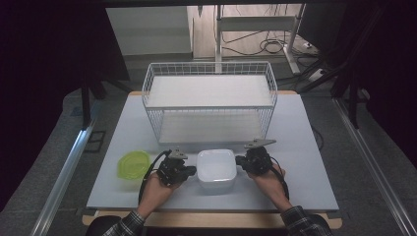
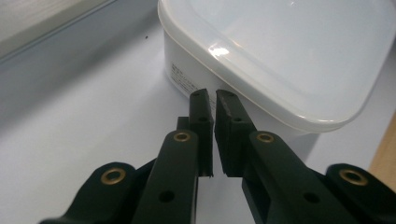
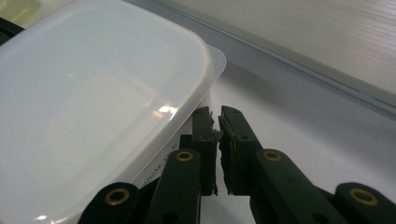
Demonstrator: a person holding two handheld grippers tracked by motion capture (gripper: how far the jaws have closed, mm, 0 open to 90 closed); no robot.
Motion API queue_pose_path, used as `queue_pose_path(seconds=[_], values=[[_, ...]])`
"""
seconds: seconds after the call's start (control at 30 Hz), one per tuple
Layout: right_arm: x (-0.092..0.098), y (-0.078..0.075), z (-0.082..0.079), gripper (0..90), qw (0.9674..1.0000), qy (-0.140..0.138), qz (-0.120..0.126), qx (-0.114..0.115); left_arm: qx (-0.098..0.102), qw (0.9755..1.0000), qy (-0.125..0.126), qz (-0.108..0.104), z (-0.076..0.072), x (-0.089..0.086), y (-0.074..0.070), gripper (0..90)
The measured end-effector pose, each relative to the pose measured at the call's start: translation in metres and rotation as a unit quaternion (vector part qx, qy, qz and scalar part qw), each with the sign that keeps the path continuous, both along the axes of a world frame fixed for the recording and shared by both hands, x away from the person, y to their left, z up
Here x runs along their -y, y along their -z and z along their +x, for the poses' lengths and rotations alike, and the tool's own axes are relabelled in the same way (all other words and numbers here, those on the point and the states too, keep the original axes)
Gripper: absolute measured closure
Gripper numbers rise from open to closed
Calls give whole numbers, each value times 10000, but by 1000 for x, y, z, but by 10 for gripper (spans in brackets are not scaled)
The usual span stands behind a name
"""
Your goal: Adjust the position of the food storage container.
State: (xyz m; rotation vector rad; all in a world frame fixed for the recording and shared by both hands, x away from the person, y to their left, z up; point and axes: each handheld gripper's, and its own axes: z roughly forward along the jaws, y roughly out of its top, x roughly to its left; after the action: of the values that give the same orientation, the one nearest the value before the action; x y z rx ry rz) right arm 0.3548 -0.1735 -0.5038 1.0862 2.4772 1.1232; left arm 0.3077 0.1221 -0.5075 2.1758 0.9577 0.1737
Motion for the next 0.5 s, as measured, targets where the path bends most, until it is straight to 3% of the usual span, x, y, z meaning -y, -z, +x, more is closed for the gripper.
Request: queue_pose_path(seconds=[0.07, 0.33, 0.5], values=[[0, 0, 0, 831, 10000, 0, 7, -12, -21, 9999, -48, -129, 1, -3, -1, 848], [7, -6, -9, 768, 9998, -43, -79, 148, 229, 9994, -210, -164, -5, -19, -7, 802], [16, -13, -21, 614, 9995, 22, -59, 324, 403, 9983, -238, -347, -14, -28, -10, 566]])
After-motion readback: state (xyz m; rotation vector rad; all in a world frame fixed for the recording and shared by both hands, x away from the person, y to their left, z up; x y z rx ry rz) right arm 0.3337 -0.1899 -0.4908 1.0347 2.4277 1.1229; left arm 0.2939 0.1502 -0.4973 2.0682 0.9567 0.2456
